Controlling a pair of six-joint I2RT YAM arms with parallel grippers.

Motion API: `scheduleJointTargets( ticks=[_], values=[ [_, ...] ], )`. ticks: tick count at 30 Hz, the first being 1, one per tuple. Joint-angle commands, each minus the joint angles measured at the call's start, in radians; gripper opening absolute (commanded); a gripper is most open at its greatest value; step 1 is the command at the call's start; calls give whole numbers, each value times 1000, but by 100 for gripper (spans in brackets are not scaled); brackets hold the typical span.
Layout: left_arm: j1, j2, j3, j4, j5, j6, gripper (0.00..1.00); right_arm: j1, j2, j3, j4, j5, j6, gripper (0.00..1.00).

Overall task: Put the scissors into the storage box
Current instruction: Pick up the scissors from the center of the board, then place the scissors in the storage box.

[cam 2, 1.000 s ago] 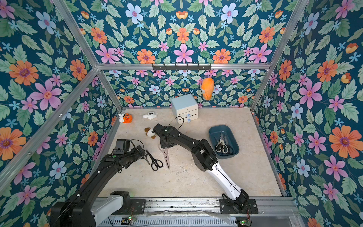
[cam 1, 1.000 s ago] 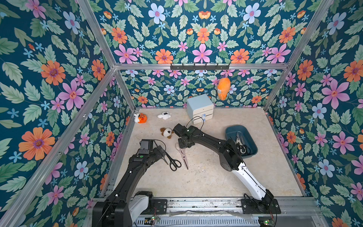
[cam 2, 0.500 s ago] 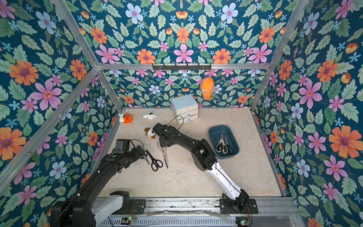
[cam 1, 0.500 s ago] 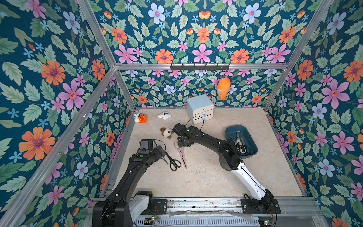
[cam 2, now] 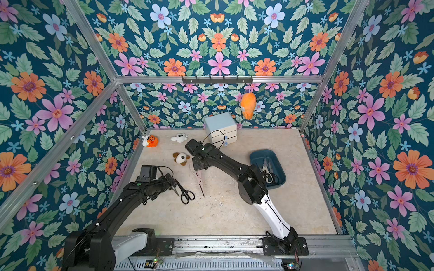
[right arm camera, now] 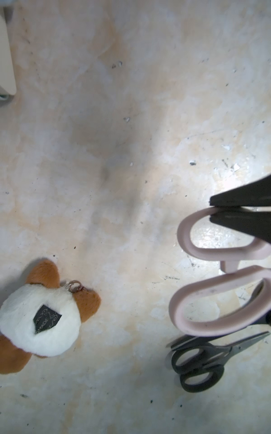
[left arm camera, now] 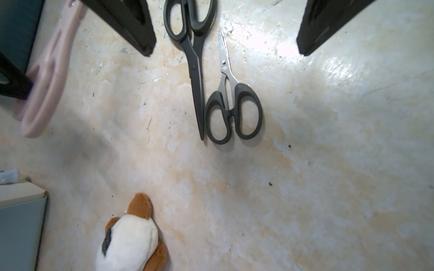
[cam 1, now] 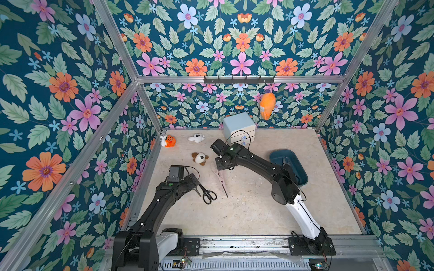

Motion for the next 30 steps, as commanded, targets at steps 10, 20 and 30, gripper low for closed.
scheduleJointTargets(
  ticks=[10,20,30],
  values=[
    [-14,117,37,112,98,-36,99,-100,-260,-319,39,45,-34,0],
    [-74,189,67,169,67,-83,99,-305,-488,-593,77,61,-68,0],
    [-147,239,106,181,21,-114,99,-550,-611,-718,88,44,-146,0]
  ],
)
